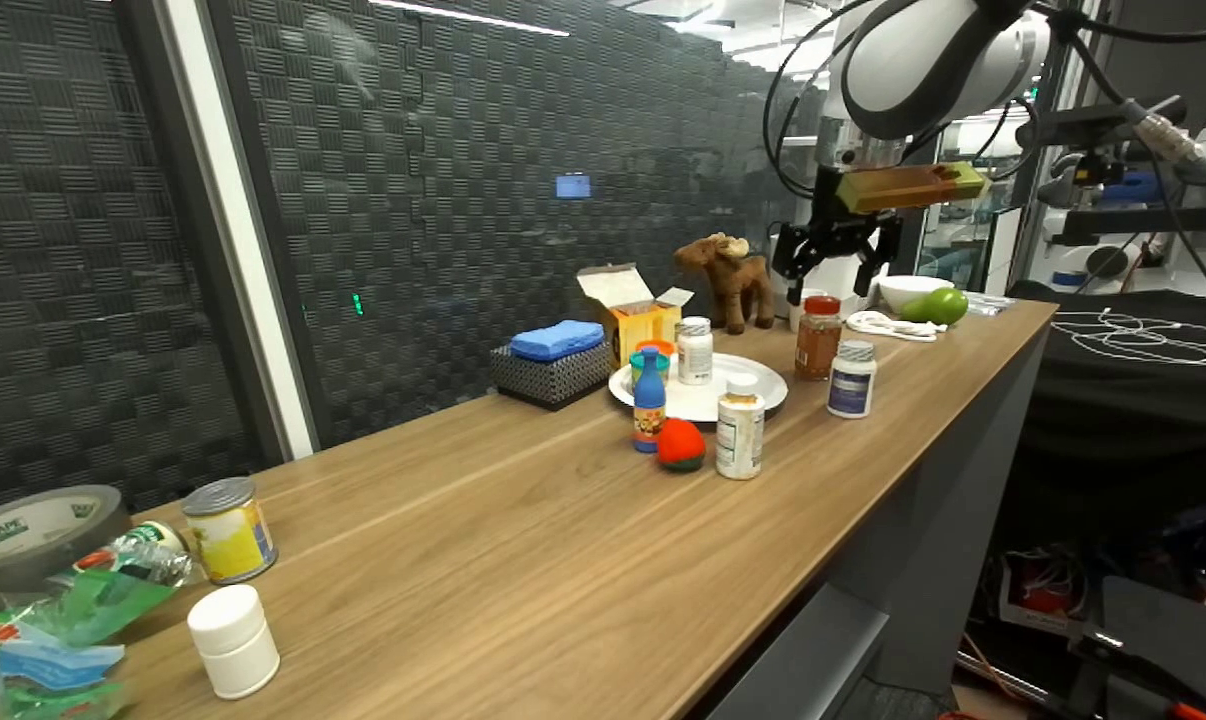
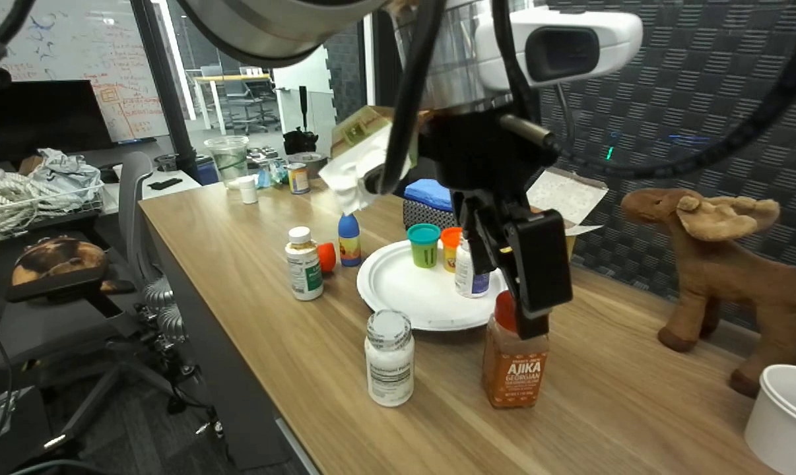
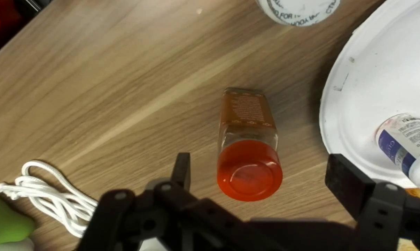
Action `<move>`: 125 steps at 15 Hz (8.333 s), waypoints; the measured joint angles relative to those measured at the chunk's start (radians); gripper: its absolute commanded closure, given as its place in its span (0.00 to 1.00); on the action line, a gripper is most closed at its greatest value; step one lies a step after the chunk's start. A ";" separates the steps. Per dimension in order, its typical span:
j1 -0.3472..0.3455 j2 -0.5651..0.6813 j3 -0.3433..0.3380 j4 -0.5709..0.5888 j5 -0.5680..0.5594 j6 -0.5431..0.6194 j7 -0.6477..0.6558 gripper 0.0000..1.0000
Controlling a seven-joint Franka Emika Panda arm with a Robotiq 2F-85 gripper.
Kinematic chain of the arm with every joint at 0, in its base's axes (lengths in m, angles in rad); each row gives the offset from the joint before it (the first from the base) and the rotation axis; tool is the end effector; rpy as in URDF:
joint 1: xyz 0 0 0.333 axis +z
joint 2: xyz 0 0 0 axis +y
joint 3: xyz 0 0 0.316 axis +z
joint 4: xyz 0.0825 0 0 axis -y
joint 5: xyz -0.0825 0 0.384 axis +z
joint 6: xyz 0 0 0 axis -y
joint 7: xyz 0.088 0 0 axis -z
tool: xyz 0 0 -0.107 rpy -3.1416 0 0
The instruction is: Place the containers and the orange toy on the white plate
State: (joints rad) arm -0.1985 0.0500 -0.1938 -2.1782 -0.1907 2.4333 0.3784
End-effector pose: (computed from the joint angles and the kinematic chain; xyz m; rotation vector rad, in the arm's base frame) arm 0.5180 -0.2142 0.3889 2.8271 -0.9325 0.3047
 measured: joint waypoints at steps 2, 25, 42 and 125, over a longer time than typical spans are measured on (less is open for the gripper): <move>0.000 0.017 -0.004 0.020 0.006 0.001 -0.005 0.32; 0.073 -0.030 0.071 0.139 0.105 -0.055 -0.036 0.76; 0.083 -0.013 0.079 0.180 0.114 -0.055 -0.056 0.76; 0.016 -0.105 0.030 -0.158 0.174 -0.130 -0.232 0.51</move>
State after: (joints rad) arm -0.1827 -0.0547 -0.1635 -2.3358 -0.0167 2.3032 0.1469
